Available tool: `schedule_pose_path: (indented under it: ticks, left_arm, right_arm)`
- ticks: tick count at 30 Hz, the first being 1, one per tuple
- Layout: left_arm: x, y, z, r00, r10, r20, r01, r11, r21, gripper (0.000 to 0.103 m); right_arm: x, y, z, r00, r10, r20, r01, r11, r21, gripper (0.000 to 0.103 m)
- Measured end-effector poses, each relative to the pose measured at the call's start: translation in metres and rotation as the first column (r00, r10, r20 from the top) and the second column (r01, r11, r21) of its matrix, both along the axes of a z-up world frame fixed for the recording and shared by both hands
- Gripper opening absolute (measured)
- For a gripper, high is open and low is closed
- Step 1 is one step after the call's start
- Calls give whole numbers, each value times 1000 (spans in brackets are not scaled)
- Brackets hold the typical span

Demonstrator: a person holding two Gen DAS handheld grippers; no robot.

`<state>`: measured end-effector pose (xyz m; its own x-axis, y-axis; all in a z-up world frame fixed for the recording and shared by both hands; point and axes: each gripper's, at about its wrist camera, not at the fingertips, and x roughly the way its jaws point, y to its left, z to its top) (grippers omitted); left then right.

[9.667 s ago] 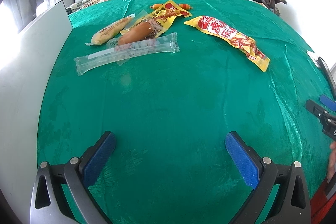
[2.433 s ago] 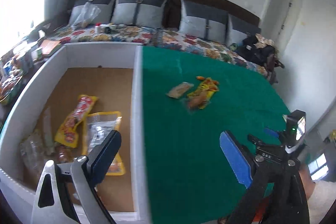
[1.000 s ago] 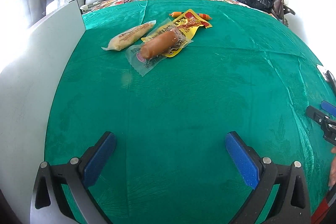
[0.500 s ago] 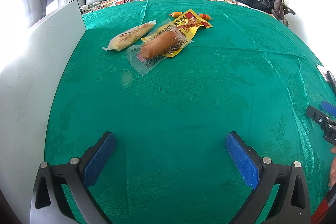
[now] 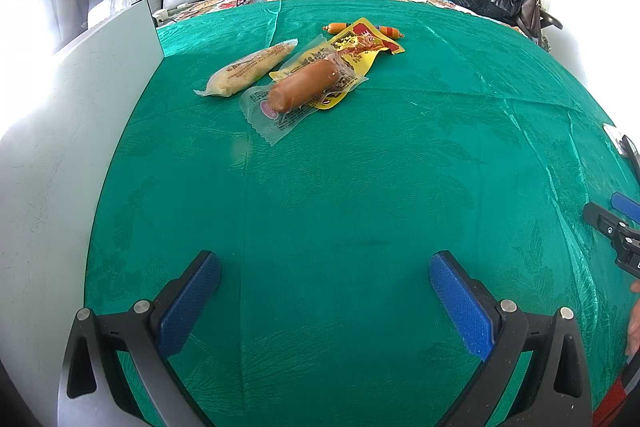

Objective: Organize snacks
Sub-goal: 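Return both grippers open over the remaining snacks on the sheet, then grasp the wrapped cream bread bar with the left gripper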

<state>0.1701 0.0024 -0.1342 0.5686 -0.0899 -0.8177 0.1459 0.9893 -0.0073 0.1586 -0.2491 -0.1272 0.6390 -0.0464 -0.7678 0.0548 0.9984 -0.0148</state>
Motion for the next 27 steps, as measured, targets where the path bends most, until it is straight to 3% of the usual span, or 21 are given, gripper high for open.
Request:
schedule_pose_path:
  ticks: [14, 18, 21, 27]
  left_arm:
    - [1, 0, 0, 1000, -4, -2, 4, 1000, -1, 103]
    - [9, 0, 3, 997, -55, -53, 55, 998, 4, 103]
    - [31, 4, 11, 986, -94, -136, 92, 995, -24, 103]
    - [104, 37, 61, 998, 12, -62, -16, 998, -61, 103]
  right_arm:
    - [0, -2, 0, 1000, 1, 0, -1, 1000, 4, 92]
    - [0, -1, 0, 1000, 1, 0, -1, 1000, 3, 92]
    - [0, -2, 0, 1000, 1, 0, -1, 1000, 4, 92]
    - [0, -2, 0, 1000, 1, -1, -1, 1000, 4, 92]
